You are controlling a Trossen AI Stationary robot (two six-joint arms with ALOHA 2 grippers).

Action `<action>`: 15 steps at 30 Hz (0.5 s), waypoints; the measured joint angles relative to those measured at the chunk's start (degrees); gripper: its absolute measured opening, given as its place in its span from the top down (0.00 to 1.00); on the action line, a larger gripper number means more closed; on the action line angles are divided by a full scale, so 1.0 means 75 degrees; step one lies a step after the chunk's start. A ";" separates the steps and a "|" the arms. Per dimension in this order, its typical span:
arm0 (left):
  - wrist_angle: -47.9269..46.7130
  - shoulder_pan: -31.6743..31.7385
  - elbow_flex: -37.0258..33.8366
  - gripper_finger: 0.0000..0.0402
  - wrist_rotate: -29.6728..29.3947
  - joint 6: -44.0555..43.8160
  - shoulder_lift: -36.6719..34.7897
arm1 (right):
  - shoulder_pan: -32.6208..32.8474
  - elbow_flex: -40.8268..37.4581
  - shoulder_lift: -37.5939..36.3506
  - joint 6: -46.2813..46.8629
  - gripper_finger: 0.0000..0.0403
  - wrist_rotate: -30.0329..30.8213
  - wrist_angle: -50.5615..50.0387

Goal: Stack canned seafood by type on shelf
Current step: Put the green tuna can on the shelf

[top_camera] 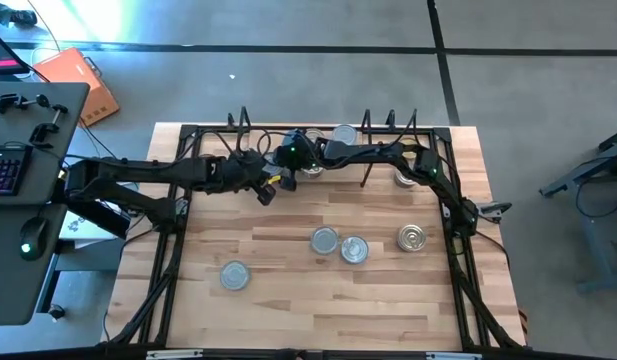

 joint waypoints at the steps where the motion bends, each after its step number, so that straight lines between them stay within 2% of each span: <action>1: -0.0158 -0.0043 0.0106 1.00 -0.0058 0.0008 0.0000 | 0.0000 0.0000 0.0000 0.0011 0.01 0.0008 0.0024; 8: -0.1225 -0.0621 0.0579 1.00 -0.0432 -0.0114 -0.0062 | 0.0003 -0.0015 0.0020 0.0520 0.01 0.0403 0.0254; 12: -0.1808 -0.1107 0.0553 1.00 -0.0520 -0.0542 -0.0079 | 0.0075 -0.0015 0.0023 0.0319 0.01 0.0724 0.0305; 15: -0.1773 -0.1552 0.0354 1.00 -0.0814 -0.0966 -0.0079 | 0.0154 -0.0010 0.0023 0.0162 0.01 0.0760 0.0342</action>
